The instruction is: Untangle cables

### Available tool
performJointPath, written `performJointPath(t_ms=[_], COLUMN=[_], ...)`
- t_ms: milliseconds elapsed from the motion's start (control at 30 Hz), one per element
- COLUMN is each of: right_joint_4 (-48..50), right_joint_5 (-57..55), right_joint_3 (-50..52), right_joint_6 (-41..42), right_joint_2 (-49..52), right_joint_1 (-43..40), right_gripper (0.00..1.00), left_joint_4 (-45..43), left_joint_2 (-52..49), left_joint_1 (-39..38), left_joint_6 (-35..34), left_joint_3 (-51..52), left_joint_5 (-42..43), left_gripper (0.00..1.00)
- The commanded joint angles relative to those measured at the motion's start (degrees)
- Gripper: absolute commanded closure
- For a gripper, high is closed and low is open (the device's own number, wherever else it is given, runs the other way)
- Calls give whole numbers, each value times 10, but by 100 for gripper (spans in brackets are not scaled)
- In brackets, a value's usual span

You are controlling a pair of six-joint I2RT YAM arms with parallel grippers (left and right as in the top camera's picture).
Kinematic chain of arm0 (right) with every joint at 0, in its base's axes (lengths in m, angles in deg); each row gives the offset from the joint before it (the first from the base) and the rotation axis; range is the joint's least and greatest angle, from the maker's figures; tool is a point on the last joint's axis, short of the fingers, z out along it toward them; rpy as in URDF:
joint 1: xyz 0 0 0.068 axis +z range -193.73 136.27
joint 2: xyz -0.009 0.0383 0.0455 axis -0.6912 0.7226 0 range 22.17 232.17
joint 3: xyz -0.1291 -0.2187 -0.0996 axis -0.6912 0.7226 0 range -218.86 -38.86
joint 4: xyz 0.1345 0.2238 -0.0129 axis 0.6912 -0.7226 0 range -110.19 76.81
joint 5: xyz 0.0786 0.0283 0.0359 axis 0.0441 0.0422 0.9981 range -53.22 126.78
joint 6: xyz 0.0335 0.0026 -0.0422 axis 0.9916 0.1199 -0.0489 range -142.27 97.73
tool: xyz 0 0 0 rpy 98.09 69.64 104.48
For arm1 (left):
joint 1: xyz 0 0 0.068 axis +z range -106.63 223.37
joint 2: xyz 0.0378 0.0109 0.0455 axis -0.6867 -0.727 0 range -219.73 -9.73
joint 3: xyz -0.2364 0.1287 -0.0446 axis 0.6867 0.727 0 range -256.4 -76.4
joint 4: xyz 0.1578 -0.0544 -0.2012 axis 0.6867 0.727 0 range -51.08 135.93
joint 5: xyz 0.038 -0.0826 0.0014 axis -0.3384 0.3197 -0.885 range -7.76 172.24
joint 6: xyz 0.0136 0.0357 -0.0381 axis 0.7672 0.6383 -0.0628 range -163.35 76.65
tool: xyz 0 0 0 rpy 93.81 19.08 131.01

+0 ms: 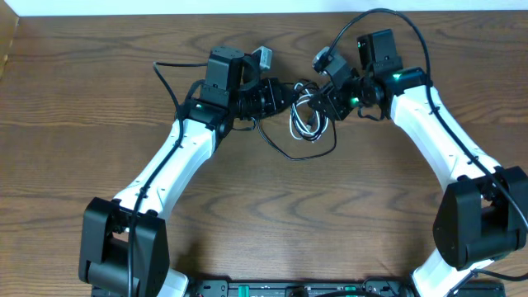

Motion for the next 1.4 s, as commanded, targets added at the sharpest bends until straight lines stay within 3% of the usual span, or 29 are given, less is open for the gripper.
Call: performJointPath(t_ms=[0, 200, 300, 500, 700, 933, 1133, 1267, 1333, 1367], right_joint_4=[-3, -4, -4, 5, 30, 31, 28, 19, 16, 13], right_joint_5=[6, 5, 4, 3, 4, 6, 11, 38, 45, 45], right_joint_3=[6, 11, 28, 38, 27, 26, 26, 26, 26, 26], right_joint_6=[-6, 15, 20, 32, 134, 224, 254, 253, 252, 247], right_joint_2=[2, 2, 2, 2, -26, -152, -210, -205, -200, -195], right_joint_1=[2, 2, 2, 2, -27, -121, -186, -186, -179, -170], right_gripper=[57, 64, 80, 99, 99, 99, 99, 99, 91, 77], left_joint_4=[-4, -4, -4, -4, 11, 63, 67, 57, 37, 14], left_joint_2=[2, 2, 2, 2, 2, 2, 2, 2, 2, 2], left_joint_1=[3, 3, 3, 3, 3, 3, 3, 3, 3, 3], left_joint_6=[-3, -3, -3, -3, 4, 12, 28, 28, 28, 28], left_joint_3=[-2, -2, -2, -2, -2, -2, -2, -2, -2, -2], left_joint_5=[19, 10, 10, 10, -56, -165, -170, -141, -108, -75], left_gripper=[93, 92, 93, 93, 92, 92, 93, 93, 92, 93])
